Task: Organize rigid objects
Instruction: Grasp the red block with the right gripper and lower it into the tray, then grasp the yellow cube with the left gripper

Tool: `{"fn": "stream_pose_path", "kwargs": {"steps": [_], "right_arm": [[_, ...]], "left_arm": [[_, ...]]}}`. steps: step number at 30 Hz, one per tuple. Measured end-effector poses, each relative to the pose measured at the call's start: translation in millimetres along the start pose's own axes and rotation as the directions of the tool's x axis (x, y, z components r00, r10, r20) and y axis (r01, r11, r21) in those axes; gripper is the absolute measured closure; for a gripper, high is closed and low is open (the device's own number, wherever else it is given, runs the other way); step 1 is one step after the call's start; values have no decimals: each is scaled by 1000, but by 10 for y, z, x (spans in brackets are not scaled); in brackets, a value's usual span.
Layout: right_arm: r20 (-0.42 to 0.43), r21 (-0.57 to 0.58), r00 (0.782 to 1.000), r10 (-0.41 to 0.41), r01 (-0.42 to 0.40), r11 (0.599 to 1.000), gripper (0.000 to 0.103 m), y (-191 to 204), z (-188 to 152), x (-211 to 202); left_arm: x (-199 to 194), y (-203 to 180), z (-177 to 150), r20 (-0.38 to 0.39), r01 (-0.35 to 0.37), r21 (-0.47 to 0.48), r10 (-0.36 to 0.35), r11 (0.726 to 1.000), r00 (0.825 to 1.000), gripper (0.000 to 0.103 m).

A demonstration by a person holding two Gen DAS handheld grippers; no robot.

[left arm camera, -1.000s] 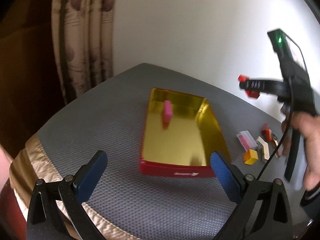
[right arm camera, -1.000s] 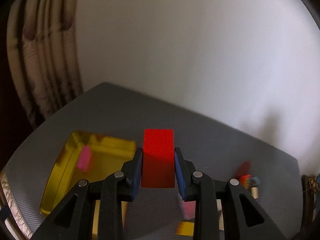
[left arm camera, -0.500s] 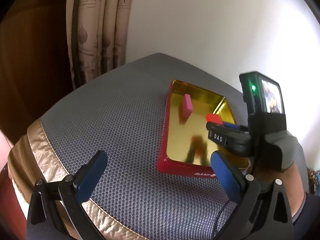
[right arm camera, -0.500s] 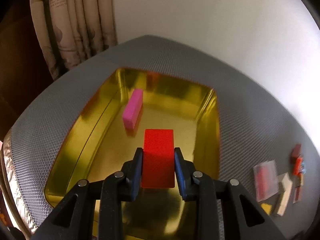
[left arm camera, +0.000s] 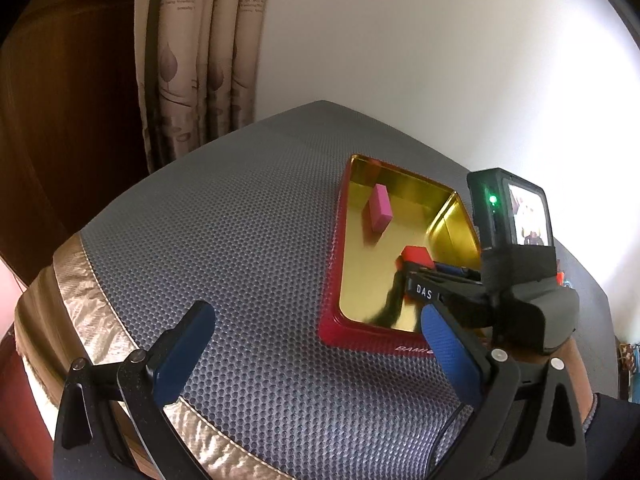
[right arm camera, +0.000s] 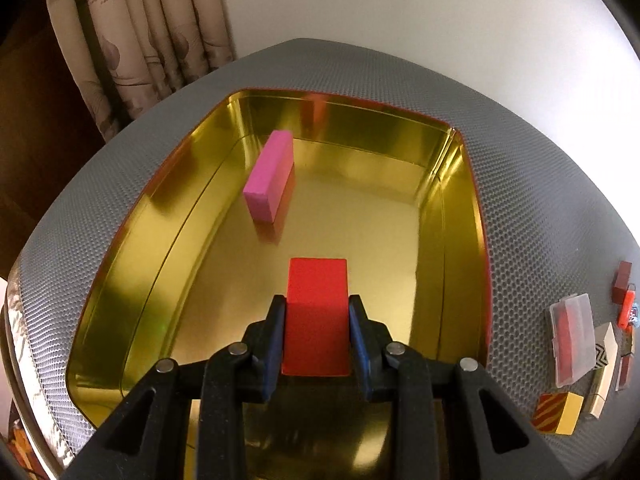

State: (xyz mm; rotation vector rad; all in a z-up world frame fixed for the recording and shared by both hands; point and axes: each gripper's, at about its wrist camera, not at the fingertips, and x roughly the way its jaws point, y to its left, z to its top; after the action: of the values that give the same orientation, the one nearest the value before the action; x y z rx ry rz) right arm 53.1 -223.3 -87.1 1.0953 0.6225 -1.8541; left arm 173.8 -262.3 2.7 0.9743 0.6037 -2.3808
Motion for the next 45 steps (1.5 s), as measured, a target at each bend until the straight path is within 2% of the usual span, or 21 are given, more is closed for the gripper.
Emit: {"fn": "stream_pose_path", "kwargs": {"steps": [2,5,7,9,10,11,12,14,15,17,19,21,24,26,29,35,36,37,38,40,45], "right_arm": [[-4,5,1000,15,-15,1000,70,-9,10,12],[20,25,996,87,-87,996,66,-72,15,-95],[101,43,990,98,-102,994,66,-179,-4,-367],[221,81,965,142,-163,983,60,-446,-101,-792],[262,96,956,130,-160,982,56,-586,-166,-958],[303,128,949,86,-130,983,47,-802,-277,-1154],[322,177,946,26,-87,980,41,-1052,-414,-1308],[311,257,947,-79,-4,966,41,-1508,-690,-1492],[289,306,945,-155,62,950,41,-1810,-922,-1571],[230,389,939,-256,153,909,41,-2259,-1313,-1626],[192,479,941,-279,159,864,41,-2685,-1706,-1642],[158,549,936,-315,182,816,41,-2941,-2119,-1654],[135,610,935,-327,181,771,41,-3132,-2517,-1629],[147,636,938,-315,155,756,41,-3092,-2668,-1591],[178,612,939,-295,129,780,41,-3037,-2688,-1529],[242,519,927,-285,125,846,41,-2948,-2575,-1584],[250,516,924,-289,126,847,41,-2940,-2547,-1580],[259,514,924,-281,115,850,41,-2938,-2503,-1590],[275,508,925,-261,91,856,41,-2938,-2440,-1603],[308,484,917,-254,79,871,41,-2921,-2288,-1625],[330,425,915,-230,74,902,41,-2855,-1871,-1575]], "left_arm": [[-6,-18,-3,2,-3,6,3,1000,1000,1],[-68,-46,2,34,2,20,-3,1000,999,1],[-124,-67,5,64,8,31,-9,1000,998,1],[-188,-101,5,98,16,48,-21,999,995,1],[-209,-142,-2,109,19,66,-26,998,994,1],[-217,-187,-8,113,28,85,-37,996,993,1],[-219,-247,-19,113,46,107,-58,993,992,1],[-220,-418,-59,107,94,165,-112,982,988,1],[-223,-506,-83,107,111,188,-133,976,985,1],[-240,-745,-155,120,158,242,-191,957,974,1],[-204,-1071,-271,97,201,313,-241,928,966,1],[-71,-1409,-345,56,210,373,-248,904,967,1],[158,-1949,-440,-15,249,446,-271,860,962,1],[348,-2283,-481,-55,265,464,-271,845,961,1],[631,-2589,-544,-104,270,468,-251,841,962,2],[1020,-2872,-661,-126,196,512,-153,836,980,14],[1073,-2889,-666,-136,189,512,-138,838,981,23],[1122,-2900,-672,-148,188,513,-130,837,980,39],[1171,-2899,-681,-161,189,516,-122,835,979,47],[1256,-2871,-690,-202,191,505,-100,842,974,75],[1162,-2763,-622,-216,209,481,-116,851,970,76]]}}
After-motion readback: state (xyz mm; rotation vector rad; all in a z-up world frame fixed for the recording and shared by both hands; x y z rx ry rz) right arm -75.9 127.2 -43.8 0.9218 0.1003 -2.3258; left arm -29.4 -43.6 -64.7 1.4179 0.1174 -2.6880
